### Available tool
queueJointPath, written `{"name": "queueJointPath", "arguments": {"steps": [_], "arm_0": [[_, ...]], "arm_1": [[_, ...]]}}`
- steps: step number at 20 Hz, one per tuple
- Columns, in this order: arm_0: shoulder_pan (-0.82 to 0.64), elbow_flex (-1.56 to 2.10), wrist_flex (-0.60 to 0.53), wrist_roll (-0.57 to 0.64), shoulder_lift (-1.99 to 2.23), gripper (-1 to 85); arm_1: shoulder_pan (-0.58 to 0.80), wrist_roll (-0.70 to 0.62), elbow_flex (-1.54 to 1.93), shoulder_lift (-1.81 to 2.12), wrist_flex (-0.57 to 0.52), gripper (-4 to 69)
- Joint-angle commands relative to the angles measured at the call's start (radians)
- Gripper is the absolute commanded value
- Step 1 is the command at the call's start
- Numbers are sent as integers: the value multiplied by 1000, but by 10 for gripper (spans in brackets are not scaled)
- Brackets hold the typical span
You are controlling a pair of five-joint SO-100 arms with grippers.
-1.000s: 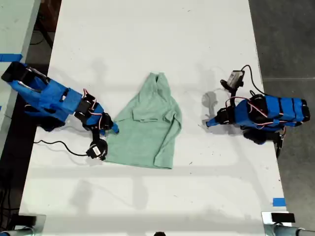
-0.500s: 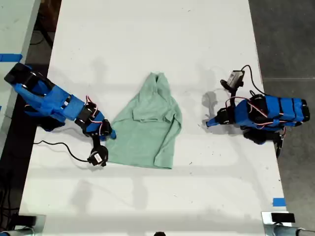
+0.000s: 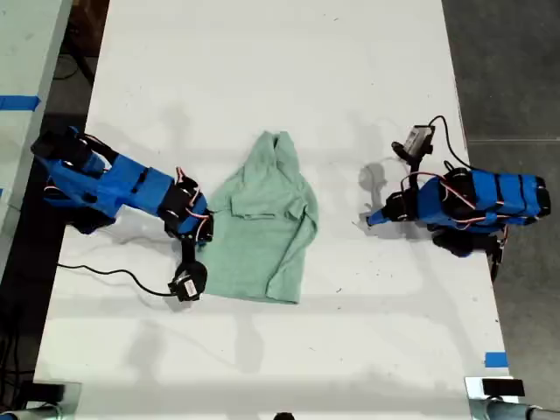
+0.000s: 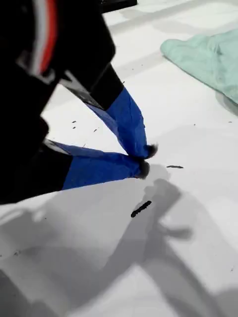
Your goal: Fold t shirt
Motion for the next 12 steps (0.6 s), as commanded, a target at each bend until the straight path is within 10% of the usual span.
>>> {"name": "queueJointPath", "arguments": {"steps": [1,12], "arm_0": [[-25,-321,72,83,-83,-1],[-129,-554,-129,330,-268,-1]], "arm_1": [[5,3,54,14,5,16],[5,3,54,14,5,16]]}}
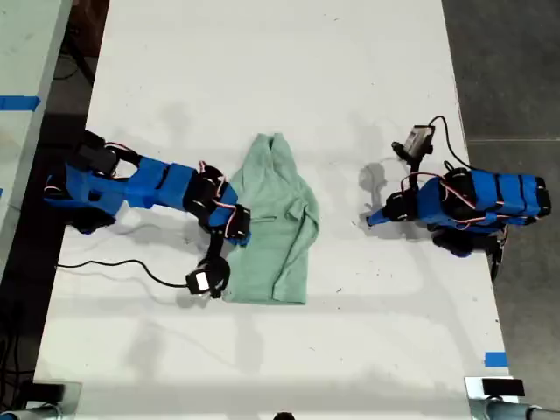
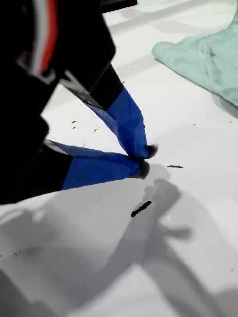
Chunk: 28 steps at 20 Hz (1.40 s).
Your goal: Fold t shirt
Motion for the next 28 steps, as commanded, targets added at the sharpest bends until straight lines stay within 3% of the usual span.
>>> {"name": "queueJointPath", "arguments": {"steps": [1,6,8,10,14,15,16,20,22,27,28], "arm_0": [[-46,-55,-127,75,-20,-1],[-64,-72,-302,179,-160,6],[-61,-77,-336,193,-193,189],[-63,-77,-325,213,-190,212],[-71,-77,-288,279,-48,142],[-72,-75,-256,281,6,104],[-74,-72,-215,275,69,12],[-57,120,-135,227,436,0],[-72,410,-221,199,678,0],[-114,1471,-683,114,1519,-1],[-129,1644,-709,97,1706,-1]], "arm_1": [[6,3,54,14,5,16],[6,3,54,14,5,16],[6,3,54,14,5,16],[6,3,54,14,5,16],[8,3,54,14,5,16],[8,3,54,14,5,16],[8,3,54,14,5,16],[8,3,54,14,5,16],[8,3,54,14,5,16],[8,3,54,14,5,16],[8,3,54,14,5,16]]}}
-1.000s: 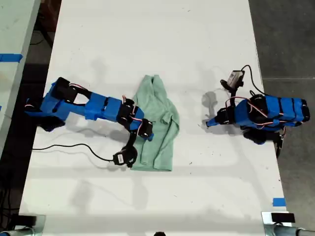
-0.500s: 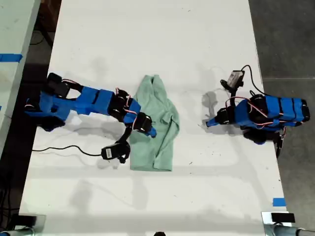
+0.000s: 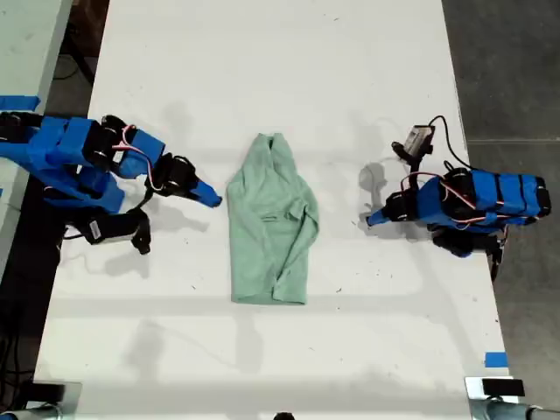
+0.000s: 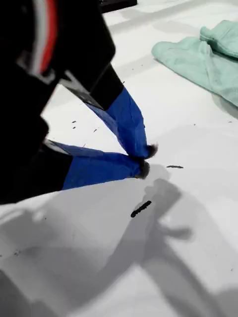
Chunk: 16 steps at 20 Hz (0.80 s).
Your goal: Fold t shirt
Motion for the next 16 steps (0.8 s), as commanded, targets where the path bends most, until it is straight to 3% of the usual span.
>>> {"name": "queueJointPath", "arguments": {"steps": [1,5,16], "arm_0": [[-51,554,-110,-44,591,-1],[-140,884,49,23,1031,-1],[-167,891,86,2,1028,-1]], "arm_1": [[8,5,54,14,5,16],[8,6,54,14,5,16],[5,9,54,14,5,16]]}}
